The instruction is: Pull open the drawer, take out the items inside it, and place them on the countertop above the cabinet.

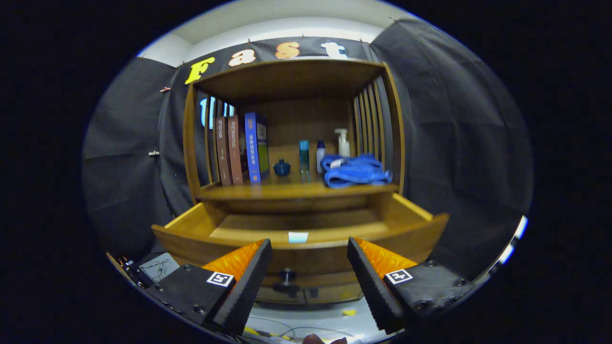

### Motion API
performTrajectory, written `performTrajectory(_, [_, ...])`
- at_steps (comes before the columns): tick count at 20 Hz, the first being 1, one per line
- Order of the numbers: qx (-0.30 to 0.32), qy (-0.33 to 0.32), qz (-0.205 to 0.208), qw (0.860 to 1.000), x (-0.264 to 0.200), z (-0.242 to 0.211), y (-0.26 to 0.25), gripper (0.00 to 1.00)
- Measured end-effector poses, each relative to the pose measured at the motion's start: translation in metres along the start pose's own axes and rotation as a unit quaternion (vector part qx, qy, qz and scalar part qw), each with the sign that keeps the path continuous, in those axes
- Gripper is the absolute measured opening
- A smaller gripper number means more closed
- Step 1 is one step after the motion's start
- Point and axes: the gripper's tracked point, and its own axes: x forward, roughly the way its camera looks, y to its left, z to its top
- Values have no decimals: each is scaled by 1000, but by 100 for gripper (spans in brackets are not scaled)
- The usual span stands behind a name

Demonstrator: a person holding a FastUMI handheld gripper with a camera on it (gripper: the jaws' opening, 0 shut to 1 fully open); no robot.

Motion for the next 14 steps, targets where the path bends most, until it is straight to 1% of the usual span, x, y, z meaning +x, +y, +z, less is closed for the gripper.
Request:
performTrajectory(1, [-4, -5, -4, 1000, -2, 23, -9, 100])
performTrajectory(3, [46, -7, 25, 999, 0, 65, 0, 100])
performTrajectory(4, [71, -3, 33, 997, 2, 80, 0, 99])
performTrajectory(6, [82, 5, 29, 996, 14, 100, -17, 100])
performTrajectory(9, [73, 29, 25, 997, 32, 114, -29, 99])
performTrajectory(12, [55, 88, 38, 994, 51, 106, -37, 99])
performTrajectory(14, [41, 125, 39, 990, 70, 98, -43, 99])
